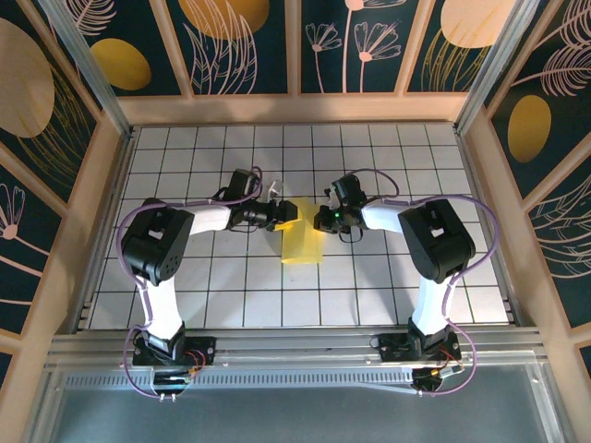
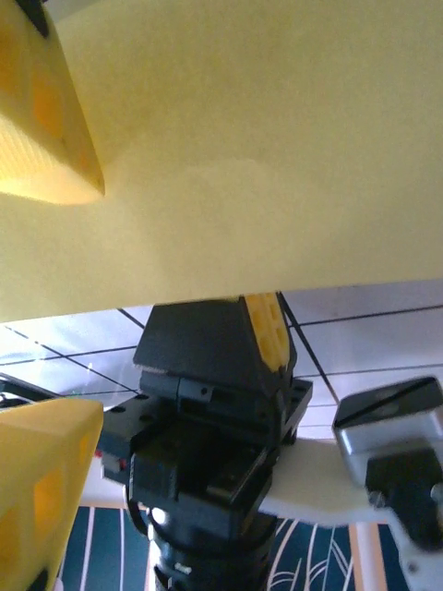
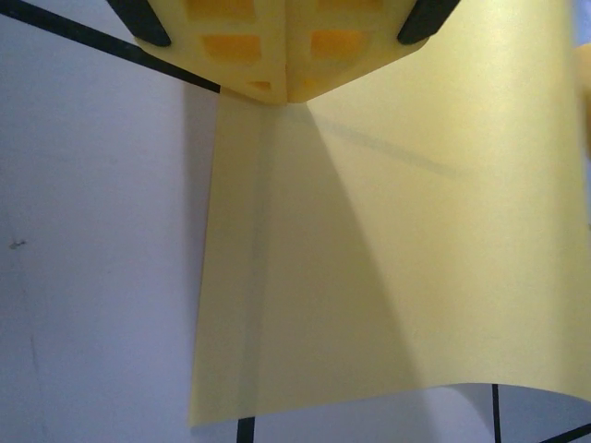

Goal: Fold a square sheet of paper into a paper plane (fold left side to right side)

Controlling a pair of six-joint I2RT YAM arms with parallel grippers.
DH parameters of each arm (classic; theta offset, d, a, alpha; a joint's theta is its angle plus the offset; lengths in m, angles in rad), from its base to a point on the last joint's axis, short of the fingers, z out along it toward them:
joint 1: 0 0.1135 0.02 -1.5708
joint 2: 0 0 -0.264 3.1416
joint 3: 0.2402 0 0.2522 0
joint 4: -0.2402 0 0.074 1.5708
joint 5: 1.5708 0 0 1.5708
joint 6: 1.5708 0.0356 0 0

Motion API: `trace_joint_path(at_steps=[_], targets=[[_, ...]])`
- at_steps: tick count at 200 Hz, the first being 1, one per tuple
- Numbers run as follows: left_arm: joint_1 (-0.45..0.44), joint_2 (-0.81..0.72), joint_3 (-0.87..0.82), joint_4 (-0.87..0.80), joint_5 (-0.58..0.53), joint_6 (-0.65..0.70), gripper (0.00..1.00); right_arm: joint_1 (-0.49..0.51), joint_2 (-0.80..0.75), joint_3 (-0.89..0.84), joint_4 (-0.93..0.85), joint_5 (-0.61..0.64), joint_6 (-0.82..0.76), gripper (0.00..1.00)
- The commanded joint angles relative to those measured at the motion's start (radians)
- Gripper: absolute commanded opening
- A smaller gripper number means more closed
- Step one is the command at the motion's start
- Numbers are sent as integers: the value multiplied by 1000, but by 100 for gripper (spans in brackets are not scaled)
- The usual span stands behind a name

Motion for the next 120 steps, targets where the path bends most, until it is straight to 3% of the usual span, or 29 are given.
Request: trace_joint_path(at_steps=[1,32,50,78,120], targets=[[-9,17,34,-9,-19,12,45,16,-8,-39,-18,-9,25,5],[-11,26,31,-28,-45,22,19,15,-31,-41,-3,-16,33,5],[-11,27,28,-39,-55,30,10,11,-55,-41,7,-23,38,5],[-12,26,25,-59,-69,45,4,-11,-119,-56,16,-11,42,14],[-17,21,20,-57,-70,47,0,-76,-221,-120,56,-113,36,41]])
